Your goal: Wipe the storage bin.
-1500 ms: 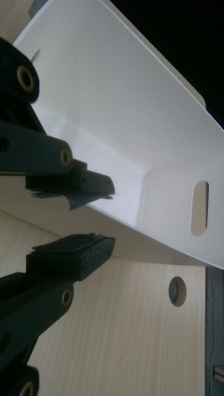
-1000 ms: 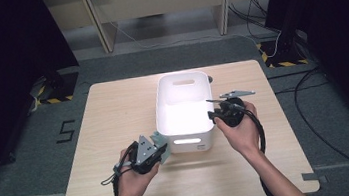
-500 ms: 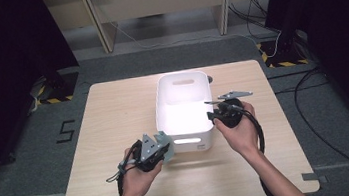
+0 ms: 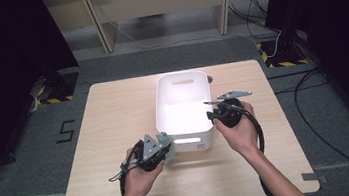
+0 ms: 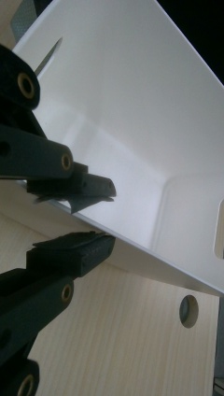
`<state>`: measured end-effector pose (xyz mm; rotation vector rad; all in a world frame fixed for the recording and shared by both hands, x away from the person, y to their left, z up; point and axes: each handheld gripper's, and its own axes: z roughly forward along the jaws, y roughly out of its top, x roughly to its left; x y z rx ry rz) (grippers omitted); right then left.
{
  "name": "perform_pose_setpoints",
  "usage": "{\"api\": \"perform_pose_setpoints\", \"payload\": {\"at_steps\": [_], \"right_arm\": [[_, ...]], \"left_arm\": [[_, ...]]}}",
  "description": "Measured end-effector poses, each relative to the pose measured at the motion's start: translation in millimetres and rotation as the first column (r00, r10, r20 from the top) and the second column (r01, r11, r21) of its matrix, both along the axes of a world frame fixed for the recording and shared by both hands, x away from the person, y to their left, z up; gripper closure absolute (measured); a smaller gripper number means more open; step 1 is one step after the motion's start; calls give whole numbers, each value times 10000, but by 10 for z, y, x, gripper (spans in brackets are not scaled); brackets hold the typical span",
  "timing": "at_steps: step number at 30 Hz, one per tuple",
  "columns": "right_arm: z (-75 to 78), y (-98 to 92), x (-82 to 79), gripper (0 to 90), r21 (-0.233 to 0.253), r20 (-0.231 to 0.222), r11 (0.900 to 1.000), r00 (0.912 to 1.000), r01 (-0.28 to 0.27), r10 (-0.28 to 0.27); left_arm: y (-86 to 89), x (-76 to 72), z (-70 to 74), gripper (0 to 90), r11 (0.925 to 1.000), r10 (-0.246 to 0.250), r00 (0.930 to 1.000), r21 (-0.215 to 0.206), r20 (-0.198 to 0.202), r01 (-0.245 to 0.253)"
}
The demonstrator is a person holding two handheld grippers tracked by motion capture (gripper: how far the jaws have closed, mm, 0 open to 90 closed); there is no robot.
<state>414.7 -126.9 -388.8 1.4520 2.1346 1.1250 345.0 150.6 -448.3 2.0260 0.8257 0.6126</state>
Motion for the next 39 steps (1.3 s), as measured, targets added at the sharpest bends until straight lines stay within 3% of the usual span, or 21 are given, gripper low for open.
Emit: {"api": "perform_pose_setpoints", "payload": {"at_steps": [23, 39], "right_arm": [[-3, 7, -11, 716, -54, 67, 10000, 10000, 19, -18], [-4, 9, -13, 716, -54, 51, 10000, 10000, 37, -37]], "left_arm": [[-116, 8, -258, 809, 9998, 136, 9994, 129, -318, -132], [-173, -25, -403, 809, 9989, 463, 9988, 84, -126, -462]]}}
